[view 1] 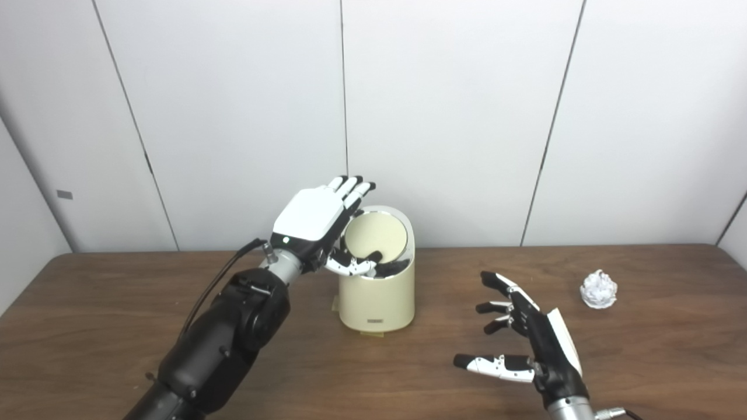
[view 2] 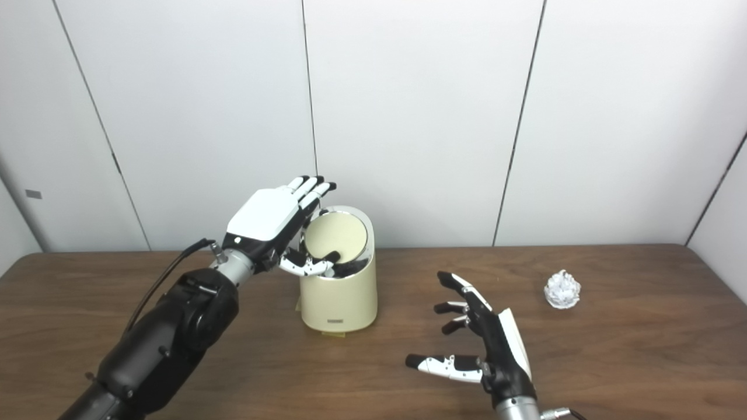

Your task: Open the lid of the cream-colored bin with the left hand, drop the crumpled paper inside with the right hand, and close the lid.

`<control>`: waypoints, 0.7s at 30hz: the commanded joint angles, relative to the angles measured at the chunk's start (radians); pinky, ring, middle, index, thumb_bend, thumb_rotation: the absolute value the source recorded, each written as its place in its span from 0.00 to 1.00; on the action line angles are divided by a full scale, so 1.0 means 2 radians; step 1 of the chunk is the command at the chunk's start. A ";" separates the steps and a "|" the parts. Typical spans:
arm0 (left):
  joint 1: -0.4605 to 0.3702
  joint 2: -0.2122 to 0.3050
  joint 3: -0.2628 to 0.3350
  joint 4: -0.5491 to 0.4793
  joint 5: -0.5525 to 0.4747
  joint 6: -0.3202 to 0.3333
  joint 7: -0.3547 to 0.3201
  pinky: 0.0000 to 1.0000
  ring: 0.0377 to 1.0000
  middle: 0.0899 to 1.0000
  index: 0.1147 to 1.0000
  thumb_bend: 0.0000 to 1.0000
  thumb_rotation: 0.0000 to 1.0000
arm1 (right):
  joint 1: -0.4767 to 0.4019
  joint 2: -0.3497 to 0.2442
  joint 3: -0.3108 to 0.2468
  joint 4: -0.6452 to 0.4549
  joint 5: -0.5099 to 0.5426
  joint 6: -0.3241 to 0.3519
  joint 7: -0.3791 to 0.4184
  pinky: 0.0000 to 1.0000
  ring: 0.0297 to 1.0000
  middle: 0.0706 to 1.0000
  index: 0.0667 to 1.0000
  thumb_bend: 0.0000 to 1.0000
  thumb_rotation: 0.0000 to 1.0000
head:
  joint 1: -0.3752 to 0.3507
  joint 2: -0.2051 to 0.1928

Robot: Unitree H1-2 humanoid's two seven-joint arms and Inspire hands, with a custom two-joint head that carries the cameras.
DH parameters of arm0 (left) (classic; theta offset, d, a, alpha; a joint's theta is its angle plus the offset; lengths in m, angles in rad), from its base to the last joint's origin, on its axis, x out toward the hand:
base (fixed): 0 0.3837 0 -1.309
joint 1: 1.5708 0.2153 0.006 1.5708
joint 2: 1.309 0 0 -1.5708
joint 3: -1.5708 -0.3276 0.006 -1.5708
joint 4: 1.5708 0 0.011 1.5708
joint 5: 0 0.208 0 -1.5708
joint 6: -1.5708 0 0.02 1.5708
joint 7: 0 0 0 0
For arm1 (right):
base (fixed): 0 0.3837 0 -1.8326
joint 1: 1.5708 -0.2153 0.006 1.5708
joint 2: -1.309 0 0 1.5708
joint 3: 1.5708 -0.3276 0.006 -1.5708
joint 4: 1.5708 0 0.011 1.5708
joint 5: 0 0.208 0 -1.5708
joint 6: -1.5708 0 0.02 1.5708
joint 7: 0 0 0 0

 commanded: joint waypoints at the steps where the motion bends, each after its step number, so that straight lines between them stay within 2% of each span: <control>1: -0.012 0.013 0.016 -0.016 -0.004 0.002 -0.001 0.90 1.00 1.00 1.00 1.00 0.18 | -0.021 -0.003 -0.001 -0.006 -0.005 -0.019 -0.008 0.51 0.67 0.84 0.81 0.80 0.06 | -0.001 0.000; 9: -0.005 0.009 0.058 -0.042 -0.032 0.009 -0.008 0.88 1.00 1.00 1.00 0.99 0.21 | -0.019 -0.004 0.000 -0.006 -0.002 -0.018 -0.006 0.51 0.68 0.85 0.82 0.79 0.08 | 0.001 0.000; 13: 0.006 -0.010 0.103 -0.043 -0.080 -0.007 0.028 0.84 1.00 1.00 1.00 0.97 0.22 | -0.018 -0.004 0.000 -0.006 0.000 -0.020 -0.005 0.51 0.68 0.85 0.82 0.79 0.08 | 0.001 0.001; 17: 0.018 -0.029 0.142 -0.042 -0.122 -0.025 0.065 0.78 0.98 1.00 1.00 0.90 0.23 | -0.016 -0.005 0.000 -0.008 0.002 -0.019 -0.004 0.51 0.68 0.85 0.81 0.78 0.06 | 0.001 0.004; 19: 0.027 -0.037 0.164 -0.045 -0.155 -0.037 0.074 0.82 0.99 1.00 1.00 0.87 0.24 | -0.015 -0.005 -0.001 -0.011 0.003 -0.015 -0.003 0.52 0.68 0.85 0.82 0.78 0.07 | 0.002 0.004; 21: 0.042 -0.045 0.185 -0.057 -0.198 -0.041 0.069 0.84 0.98 1.00 1.00 0.85 0.25 | -0.015 -0.005 -0.001 -0.012 0.003 -0.012 -0.002 0.52 0.69 0.85 0.82 0.78 0.07 | 0.002 0.005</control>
